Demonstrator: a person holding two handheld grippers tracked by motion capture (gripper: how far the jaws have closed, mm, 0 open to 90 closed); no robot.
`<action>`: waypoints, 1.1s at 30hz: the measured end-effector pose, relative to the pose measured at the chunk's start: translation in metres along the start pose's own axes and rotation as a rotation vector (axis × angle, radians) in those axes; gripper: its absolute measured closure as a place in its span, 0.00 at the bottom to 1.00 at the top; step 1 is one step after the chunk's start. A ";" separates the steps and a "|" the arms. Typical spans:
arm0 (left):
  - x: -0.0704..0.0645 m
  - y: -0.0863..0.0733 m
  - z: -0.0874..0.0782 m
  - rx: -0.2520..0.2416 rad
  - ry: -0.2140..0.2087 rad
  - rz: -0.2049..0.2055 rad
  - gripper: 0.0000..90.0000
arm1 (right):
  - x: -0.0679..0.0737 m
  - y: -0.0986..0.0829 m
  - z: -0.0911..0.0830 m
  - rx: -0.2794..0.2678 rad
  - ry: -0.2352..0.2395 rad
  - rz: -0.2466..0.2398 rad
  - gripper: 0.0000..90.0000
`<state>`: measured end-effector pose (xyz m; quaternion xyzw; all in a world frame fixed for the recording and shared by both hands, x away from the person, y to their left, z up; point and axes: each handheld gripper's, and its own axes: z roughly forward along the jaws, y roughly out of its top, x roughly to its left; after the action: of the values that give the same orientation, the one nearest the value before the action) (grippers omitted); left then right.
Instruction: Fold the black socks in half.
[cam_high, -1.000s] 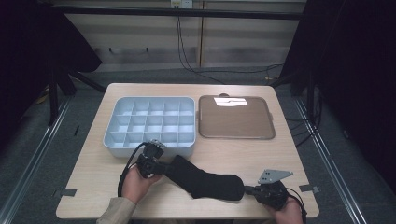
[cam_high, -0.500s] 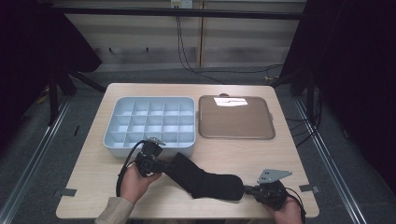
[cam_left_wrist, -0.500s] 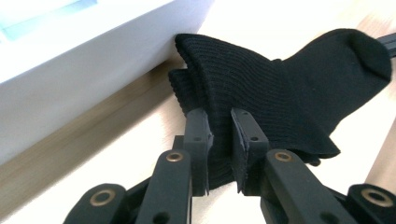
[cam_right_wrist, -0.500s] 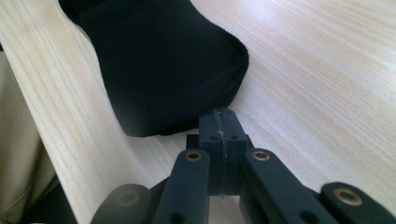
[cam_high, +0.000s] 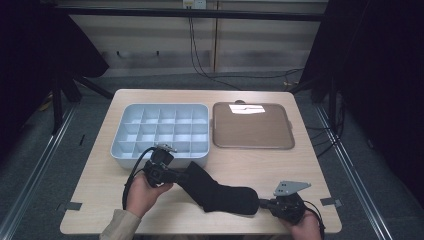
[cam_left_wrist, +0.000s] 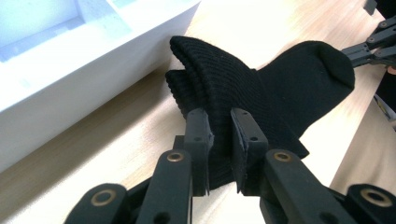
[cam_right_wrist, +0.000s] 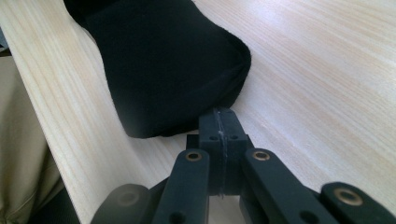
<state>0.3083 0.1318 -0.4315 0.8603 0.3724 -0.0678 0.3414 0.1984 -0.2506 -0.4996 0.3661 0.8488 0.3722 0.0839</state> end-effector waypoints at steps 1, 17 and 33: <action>-0.001 0.001 -0.001 -0.002 -0.004 0.001 0.87 | 0.000 0.000 0.000 0.000 0.002 -0.003 1.00; -0.006 0.007 -0.007 -0.007 -0.035 0.001 0.87 | 0.005 0.005 0.006 -0.002 0.019 0.006 1.00; -0.013 0.011 -0.011 -0.005 -0.043 0.005 0.88 | 0.007 0.011 0.014 -0.003 0.052 -0.008 1.00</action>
<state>0.3047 0.1254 -0.4129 0.8588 0.3629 -0.0846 0.3517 0.2059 -0.2326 -0.5009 0.3530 0.8516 0.3822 0.0639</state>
